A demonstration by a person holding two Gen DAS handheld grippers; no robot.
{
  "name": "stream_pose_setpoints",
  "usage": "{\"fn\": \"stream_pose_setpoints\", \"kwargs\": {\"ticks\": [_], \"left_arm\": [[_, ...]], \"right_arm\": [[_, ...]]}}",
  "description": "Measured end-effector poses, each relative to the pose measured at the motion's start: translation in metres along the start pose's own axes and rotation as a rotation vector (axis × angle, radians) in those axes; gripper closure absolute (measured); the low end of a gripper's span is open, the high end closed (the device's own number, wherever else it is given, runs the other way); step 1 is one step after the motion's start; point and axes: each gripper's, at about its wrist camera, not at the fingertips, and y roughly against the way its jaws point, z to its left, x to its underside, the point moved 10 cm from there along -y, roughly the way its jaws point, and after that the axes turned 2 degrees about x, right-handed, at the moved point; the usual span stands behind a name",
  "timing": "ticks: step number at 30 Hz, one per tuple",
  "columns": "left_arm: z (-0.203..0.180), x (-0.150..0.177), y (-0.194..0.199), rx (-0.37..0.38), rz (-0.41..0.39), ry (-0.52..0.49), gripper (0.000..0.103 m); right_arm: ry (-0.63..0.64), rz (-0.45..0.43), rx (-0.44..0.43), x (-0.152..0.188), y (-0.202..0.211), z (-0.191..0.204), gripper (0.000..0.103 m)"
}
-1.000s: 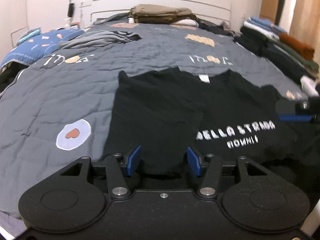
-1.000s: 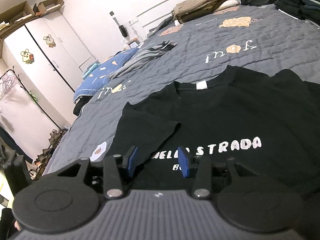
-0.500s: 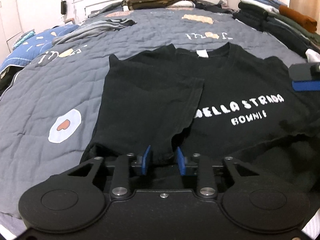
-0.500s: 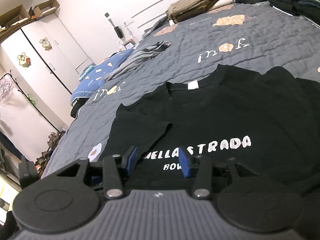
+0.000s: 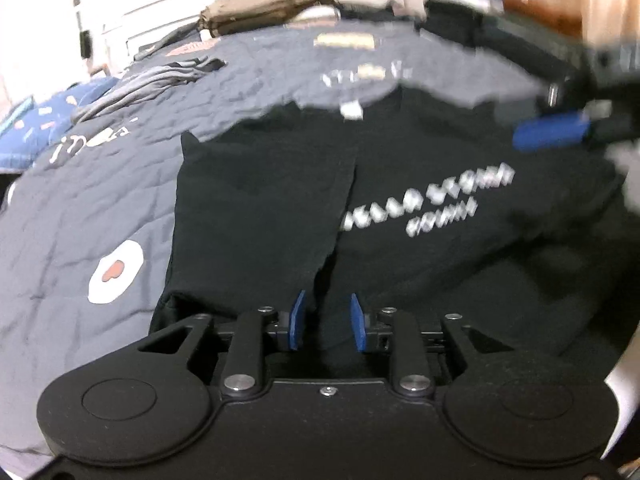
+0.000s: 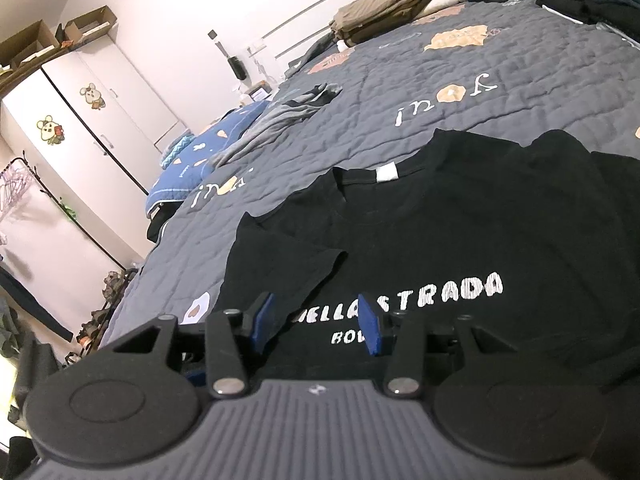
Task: Fold clothes
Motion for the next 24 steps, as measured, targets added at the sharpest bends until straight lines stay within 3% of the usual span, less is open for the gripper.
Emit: {"fn": "stream_pose_setpoints", "kwargs": {"ticks": [2,6,11,16,19,24], "left_arm": [[0.009,-0.009,0.005,0.012,-0.046,0.079,0.074],[0.037,-0.017,0.003,-0.095,-0.085,0.164,0.074],[0.038,-0.011,-0.018,-0.147,-0.025,0.12,0.074],[0.013,0.002,-0.037,-0.105,0.053,0.024,0.074],[0.005,0.01,-0.043,-0.117,0.073,-0.028,0.074],[0.015,-0.001,-0.029,-0.084,0.027,0.058,0.074]], "right_arm": [[-0.011,-0.001,0.0,0.0,0.0,-0.001,0.058],[-0.021,-0.002,-0.001,-0.001,-0.001,-0.002,0.057],[-0.026,0.001,0.0,-0.002,-0.003,-0.003,0.057],[-0.035,0.01,0.0,-0.001,-0.006,-0.005,0.057],[-0.042,0.016,0.003,-0.001,-0.008,-0.008,0.057],[-0.049,0.02,0.004,-0.002,-0.011,-0.011,0.057]]}}
